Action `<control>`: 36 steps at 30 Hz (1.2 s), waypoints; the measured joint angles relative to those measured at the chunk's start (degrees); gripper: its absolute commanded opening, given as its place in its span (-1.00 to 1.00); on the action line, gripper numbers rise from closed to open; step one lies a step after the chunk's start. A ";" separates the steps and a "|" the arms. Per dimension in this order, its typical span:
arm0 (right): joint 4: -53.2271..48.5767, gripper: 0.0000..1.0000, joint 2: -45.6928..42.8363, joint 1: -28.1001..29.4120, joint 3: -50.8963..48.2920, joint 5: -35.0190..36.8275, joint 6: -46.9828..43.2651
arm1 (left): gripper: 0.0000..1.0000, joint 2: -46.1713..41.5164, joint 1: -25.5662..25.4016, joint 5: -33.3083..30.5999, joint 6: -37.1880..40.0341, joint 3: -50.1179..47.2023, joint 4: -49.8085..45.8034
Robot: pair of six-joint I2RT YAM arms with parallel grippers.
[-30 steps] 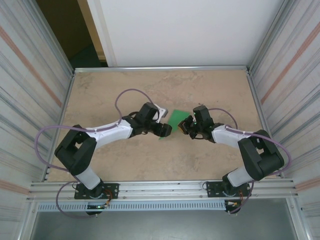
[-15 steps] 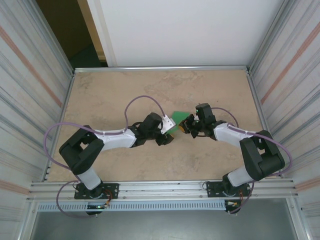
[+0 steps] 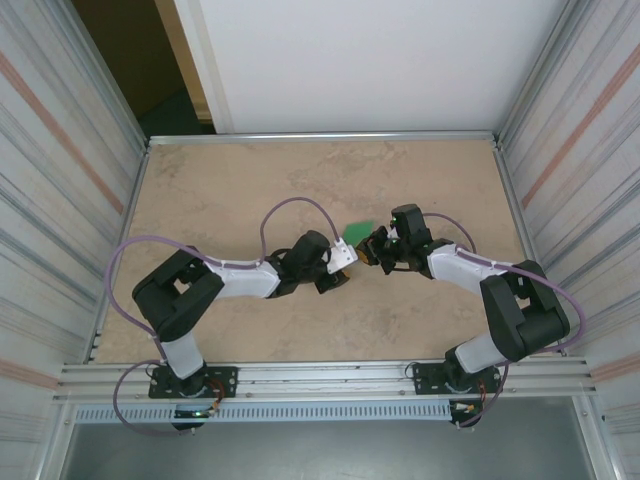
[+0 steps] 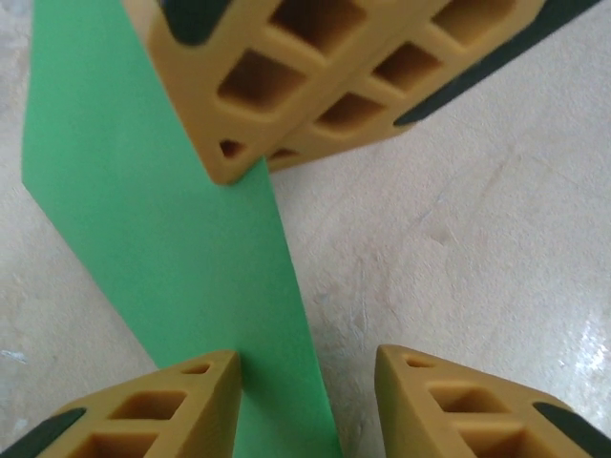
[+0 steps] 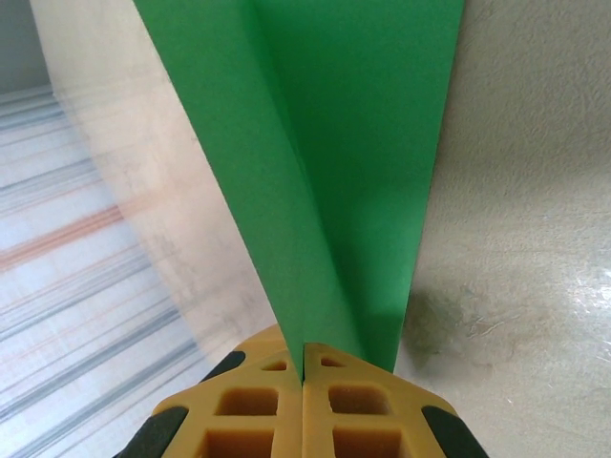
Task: Fold a paper plane with a square sheet of paper (pick it up from the middle)
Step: Fold the wing for the fifth time at the center of the table.
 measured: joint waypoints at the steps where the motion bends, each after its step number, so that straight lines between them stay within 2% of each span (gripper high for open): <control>1: -0.02 -0.94 0.00 0.00 0.04 -0.15 0.00 | -0.27 0.02 0.00 -0.13 0.11 -0.02 0.28; 12: -1.29 -0.72 0.20 0.00 0.59 -0.59 -0.02 | -0.56 0.02 0.00 -1.01 0.46 -0.02 2.36; 15: -1.99 -0.55 0.22 0.00 0.66 -0.59 -0.07 | -0.61 0.02 0.00 -1.09 0.46 -0.02 2.36; 21: -4.52 0.03 0.20 -0.33 0.96 -0.42 -1.64 | -0.78 0.57 0.00 -0.98 0.48 -0.07 2.45; 24: -5.86 0.21 0.11 -1.25 1.01 0.35 -2.29 | -0.84 1.49 0.00 -0.87 0.44 -0.07 2.47; 36: -11.37 0.34 -5.31 -6.12 0.13 4.22 -7.08 | -0.97 3.08 0.00 2.40 -0.68 0.98 -0.70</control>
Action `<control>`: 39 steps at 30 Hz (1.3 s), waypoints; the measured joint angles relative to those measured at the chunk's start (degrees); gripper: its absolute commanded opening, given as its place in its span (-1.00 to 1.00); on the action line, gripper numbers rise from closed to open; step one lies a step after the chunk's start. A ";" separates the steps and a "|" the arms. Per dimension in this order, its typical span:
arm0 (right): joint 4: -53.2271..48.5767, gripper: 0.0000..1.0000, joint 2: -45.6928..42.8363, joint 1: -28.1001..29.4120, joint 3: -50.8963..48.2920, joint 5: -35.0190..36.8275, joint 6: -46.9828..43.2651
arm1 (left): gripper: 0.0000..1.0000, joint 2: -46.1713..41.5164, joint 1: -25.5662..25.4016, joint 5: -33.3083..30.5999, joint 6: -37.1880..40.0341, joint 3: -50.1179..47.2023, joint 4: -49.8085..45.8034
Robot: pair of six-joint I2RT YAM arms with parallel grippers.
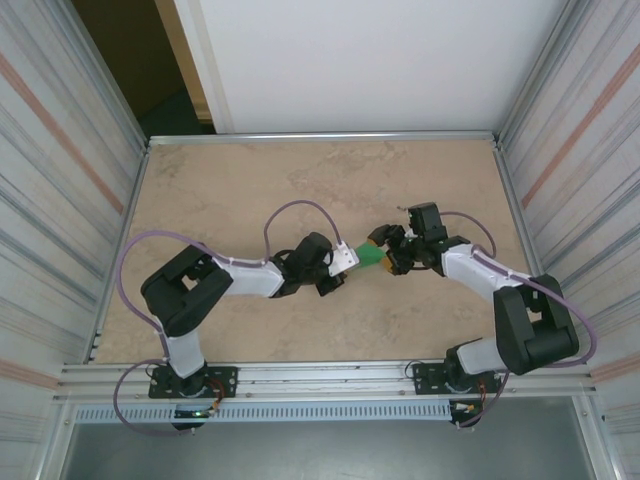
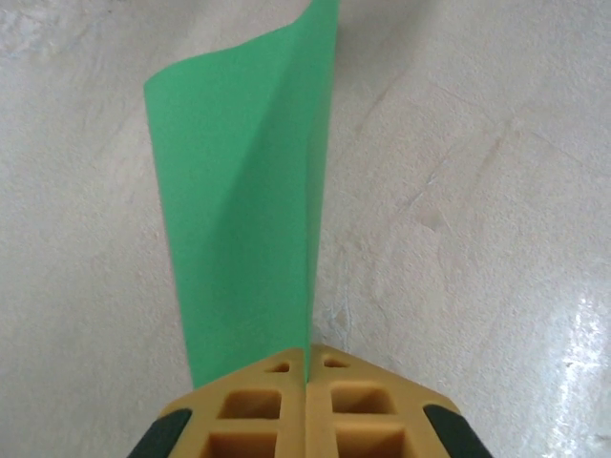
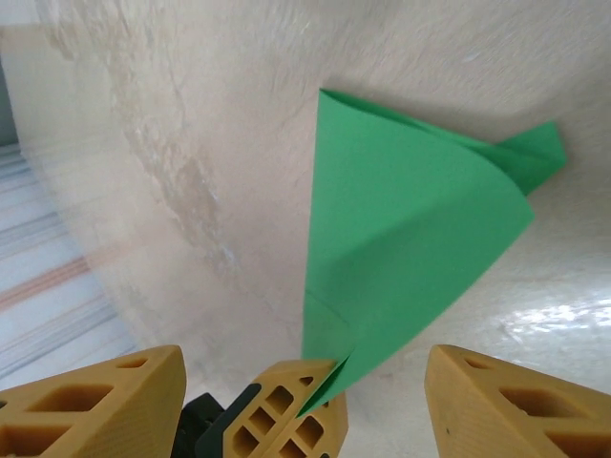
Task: Fold a paper plane with a square sheet of paper (pick it up from the middle)
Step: Fold the wing for the fifth time at the center of the table.
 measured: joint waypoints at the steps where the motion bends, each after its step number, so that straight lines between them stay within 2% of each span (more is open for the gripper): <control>1: -0.35 0.34 -0.42 -0.24 -0.37 0.33 -0.55 | -0.97 0.15 0.00 0.48 -0.22 0.48 -0.70; 10: -3.37 0.37 -4.15 -2.19 -3.98 3.26 -4.44 | -0.99 0.81 1.14 6.93 -5.22 4.79 -6.43; 22: -4.52 0.39 -5.97 -2.58 -5.62 4.81 -7.89 | -1.00 4.28 1.64 10.05 -8.92 9.44 -12.61; 28: -4.72 0.40 -6.84 -2.58 -6.84 4.94 -8.35 | -1.00 5.11 2.84 13.57 -11.37 10.64 -14.71; 39: -2.29 0.40 -8.87 -2.56 -8.79 5.14 -12.81 | -1.00 5.68 6.54 21.79 -22.21 14.05 -16.37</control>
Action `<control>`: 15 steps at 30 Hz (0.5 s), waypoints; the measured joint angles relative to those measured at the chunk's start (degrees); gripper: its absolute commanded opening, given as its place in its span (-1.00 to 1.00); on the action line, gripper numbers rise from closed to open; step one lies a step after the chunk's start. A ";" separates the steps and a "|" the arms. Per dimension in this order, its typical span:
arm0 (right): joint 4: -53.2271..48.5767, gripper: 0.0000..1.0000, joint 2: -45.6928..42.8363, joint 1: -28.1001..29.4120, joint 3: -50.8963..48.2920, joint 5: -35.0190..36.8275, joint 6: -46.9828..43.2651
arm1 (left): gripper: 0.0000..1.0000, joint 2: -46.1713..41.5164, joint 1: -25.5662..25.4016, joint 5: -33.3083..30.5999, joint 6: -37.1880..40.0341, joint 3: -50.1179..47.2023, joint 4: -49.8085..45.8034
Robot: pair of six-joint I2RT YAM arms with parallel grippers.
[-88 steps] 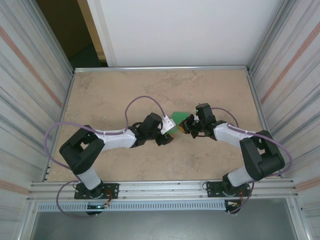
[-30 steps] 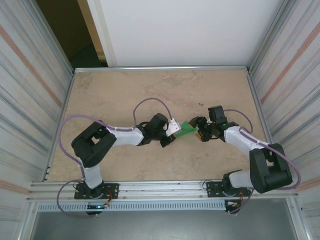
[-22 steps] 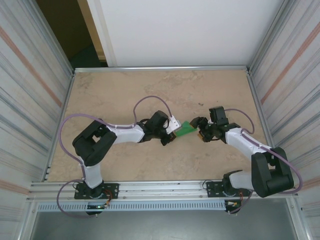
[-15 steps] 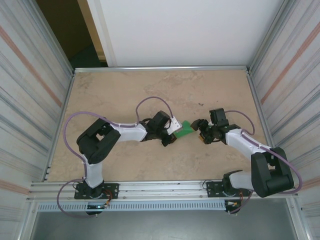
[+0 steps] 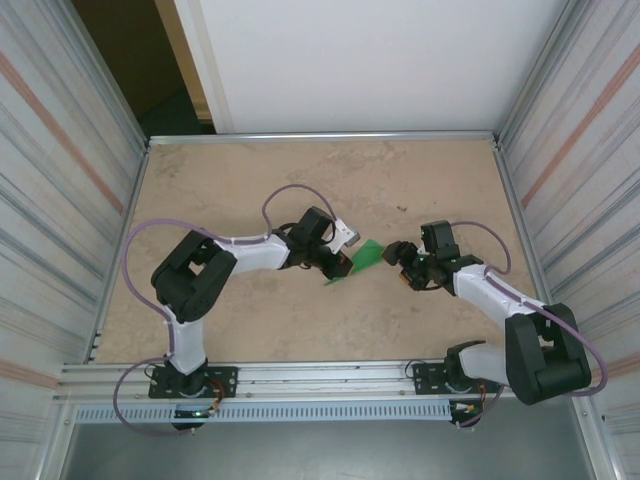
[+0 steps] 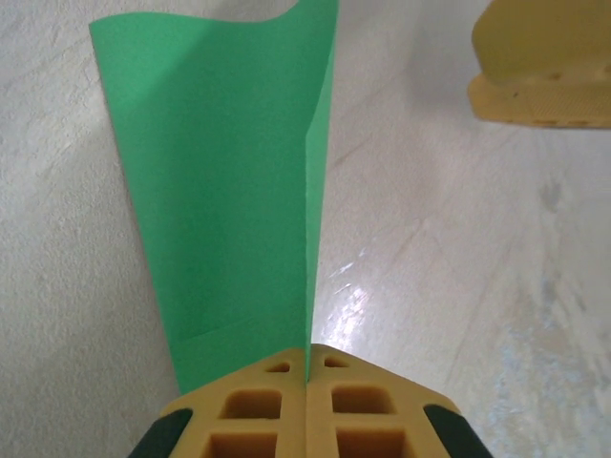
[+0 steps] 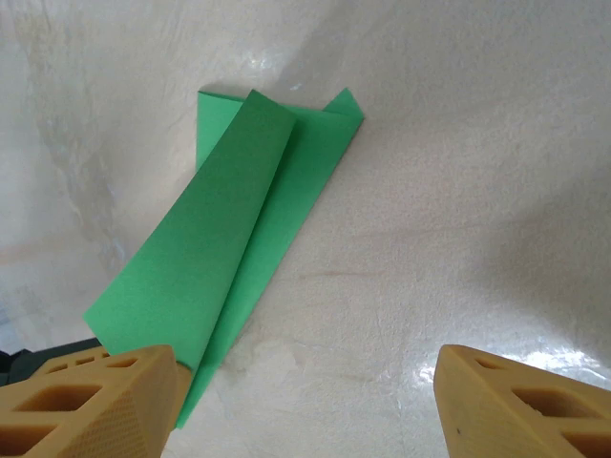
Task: Fold a paper plane with a square sheet of paper (pick it up from the middle)
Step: Fold the wing for the fifth time at the center of the table.
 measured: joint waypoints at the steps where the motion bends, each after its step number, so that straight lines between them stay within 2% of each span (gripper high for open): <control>1: 0.28 0.40 0.00 0.09 -0.02 -0.04 -0.46 | -1.00 0.22 0.09 0.63 -0.98 0.22 -0.02; 7: 2.23 0.39 0.98 1.27 0.00 -1.29 -3.74 | -1.00 2.71 0.09 3.93 -7.50 1.38 -0.22; 15: 2.60 0.37 6.56 4.42 1.75 -2.69 -6.95 | -1.00 3.19 1.73 6.80 -13.70 2.78 -1.68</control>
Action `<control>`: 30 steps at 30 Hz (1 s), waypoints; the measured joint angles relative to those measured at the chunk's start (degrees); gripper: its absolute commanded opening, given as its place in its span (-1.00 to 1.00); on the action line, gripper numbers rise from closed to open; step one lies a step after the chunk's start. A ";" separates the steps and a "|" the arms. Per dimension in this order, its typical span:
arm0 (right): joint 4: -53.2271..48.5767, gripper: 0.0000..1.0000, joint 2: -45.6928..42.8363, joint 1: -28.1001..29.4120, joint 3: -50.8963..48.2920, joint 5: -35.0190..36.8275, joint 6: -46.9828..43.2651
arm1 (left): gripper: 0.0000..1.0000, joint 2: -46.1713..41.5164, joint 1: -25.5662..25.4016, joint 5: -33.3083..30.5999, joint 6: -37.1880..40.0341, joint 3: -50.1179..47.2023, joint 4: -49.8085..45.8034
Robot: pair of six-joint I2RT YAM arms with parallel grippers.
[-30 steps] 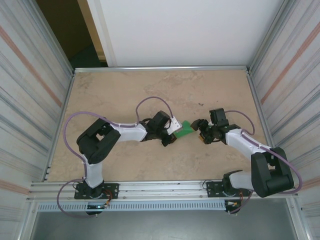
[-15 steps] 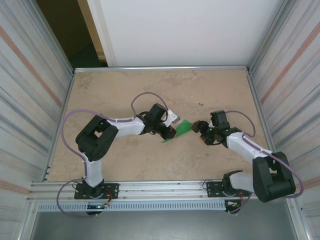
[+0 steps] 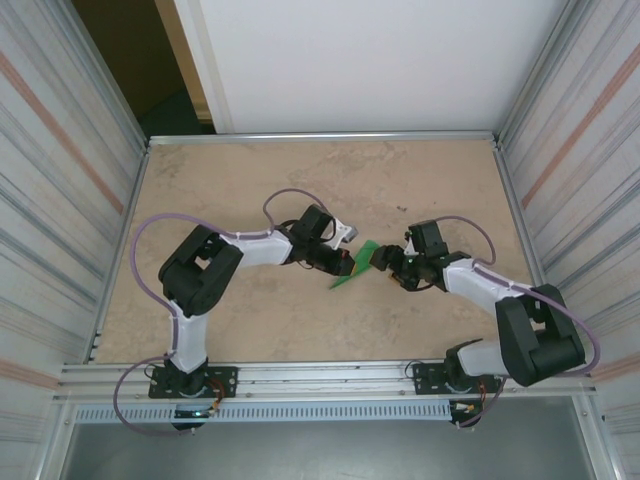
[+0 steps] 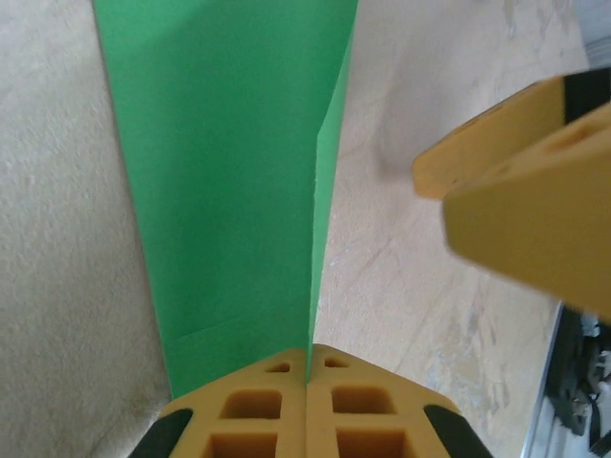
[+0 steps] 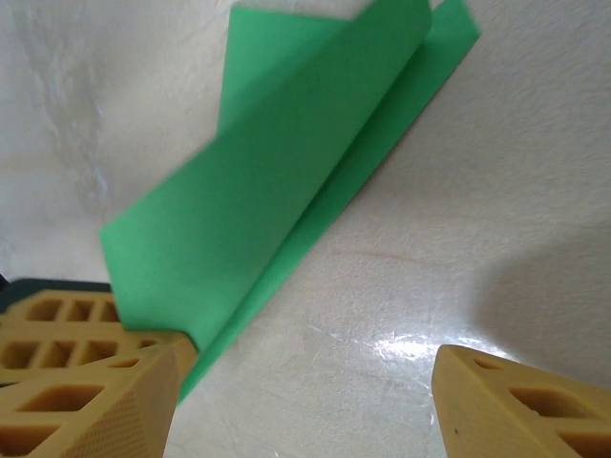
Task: Fold a paper plane with a square sheet of paper (pick it up from the middle)
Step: Fold the wing for the fifth time at the center of the table.
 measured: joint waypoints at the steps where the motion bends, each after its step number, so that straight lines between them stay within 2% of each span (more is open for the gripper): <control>1: 0.09 0.36 0.59 0.35 0.35 -0.13 -0.17 | -1.00 0.02 0.33 0.35 -0.76 0.09 0.02; 7: 0.92 0.27 4.00 1.79 2.99 -0.39 -0.72 | -1.00 0.33 1.95 2.32 -5.53 -0.02 1.11; 13: 2.12 0.29 7.80 2.54 5.25 -1.11 -0.70 | -1.00 1.20 2.47 3.98 -9.33 -0.24 2.82; 30: 4.76 0.29 11.80 2.78 6.34 -0.96 1.55 | -0.96 3.17 2.84 6.32 -13.29 -1.11 4.76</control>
